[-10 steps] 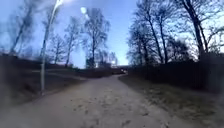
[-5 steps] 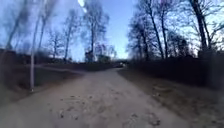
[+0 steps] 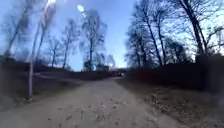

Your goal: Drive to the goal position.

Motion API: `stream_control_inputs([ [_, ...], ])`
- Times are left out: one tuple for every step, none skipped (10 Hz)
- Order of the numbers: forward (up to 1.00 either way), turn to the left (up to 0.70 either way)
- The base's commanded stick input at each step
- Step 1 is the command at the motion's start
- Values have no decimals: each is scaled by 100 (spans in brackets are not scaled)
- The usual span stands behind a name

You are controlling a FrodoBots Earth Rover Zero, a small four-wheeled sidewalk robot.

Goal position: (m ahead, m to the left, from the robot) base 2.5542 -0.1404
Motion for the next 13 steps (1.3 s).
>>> stream_control_inputs([
  [100,0],
  [100,0],
  [100,0],
  [100,0],
  [100,0],
  [100,0],
  [100,0],
  [100,0],
  [100,0],
  [100,0],
  [100,0],
  [100,0],
  [100,0],
])
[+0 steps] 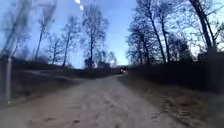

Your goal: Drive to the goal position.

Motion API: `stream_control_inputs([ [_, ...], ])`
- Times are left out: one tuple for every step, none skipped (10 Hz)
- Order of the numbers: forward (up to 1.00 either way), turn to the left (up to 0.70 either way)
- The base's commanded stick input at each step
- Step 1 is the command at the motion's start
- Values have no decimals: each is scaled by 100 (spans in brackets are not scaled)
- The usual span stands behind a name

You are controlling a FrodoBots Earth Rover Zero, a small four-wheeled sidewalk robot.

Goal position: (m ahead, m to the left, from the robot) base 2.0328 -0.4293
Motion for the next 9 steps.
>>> stream_control_inputs([
  [100,0],
  [100,0],
  [100,0],
  [100,0],
  [100,0],
  [100,0],
  [100,0],
  [100,0],
  [100,0],
])
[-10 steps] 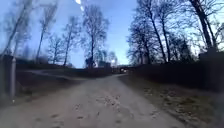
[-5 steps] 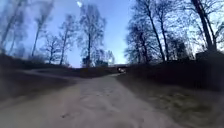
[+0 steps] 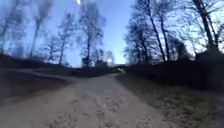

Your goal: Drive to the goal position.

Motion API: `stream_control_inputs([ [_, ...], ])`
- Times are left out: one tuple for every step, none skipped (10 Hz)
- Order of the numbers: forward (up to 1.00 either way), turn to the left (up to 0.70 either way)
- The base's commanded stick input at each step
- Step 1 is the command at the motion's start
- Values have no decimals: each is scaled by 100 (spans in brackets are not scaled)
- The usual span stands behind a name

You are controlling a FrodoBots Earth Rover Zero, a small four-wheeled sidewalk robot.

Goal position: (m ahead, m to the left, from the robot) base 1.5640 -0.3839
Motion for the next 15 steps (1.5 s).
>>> stream_control_inputs([
  [100,0],
  [100,0],
  [100,0],
  [100,0],
  [100,0],
  [100,0],
  [100,0],
  [88,12],
  [62,38],
  [36,64],
  [9,91],
  [0,100],
  [0,100],
  [0,100],
  [0,59],
])
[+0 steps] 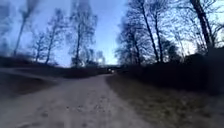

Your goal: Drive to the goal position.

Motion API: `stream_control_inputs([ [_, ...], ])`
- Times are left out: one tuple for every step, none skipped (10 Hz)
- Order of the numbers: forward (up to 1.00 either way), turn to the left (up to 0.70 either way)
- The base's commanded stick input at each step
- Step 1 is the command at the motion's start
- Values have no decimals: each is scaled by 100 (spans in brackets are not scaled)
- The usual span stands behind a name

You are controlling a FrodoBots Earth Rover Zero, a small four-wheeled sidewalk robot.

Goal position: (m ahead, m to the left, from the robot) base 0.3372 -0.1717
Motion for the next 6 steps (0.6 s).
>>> stream_control_inputs([
  [0,15],
  [0,0],
  [0,0],
  [0,0],
  [0,0],
  [0,0],
])
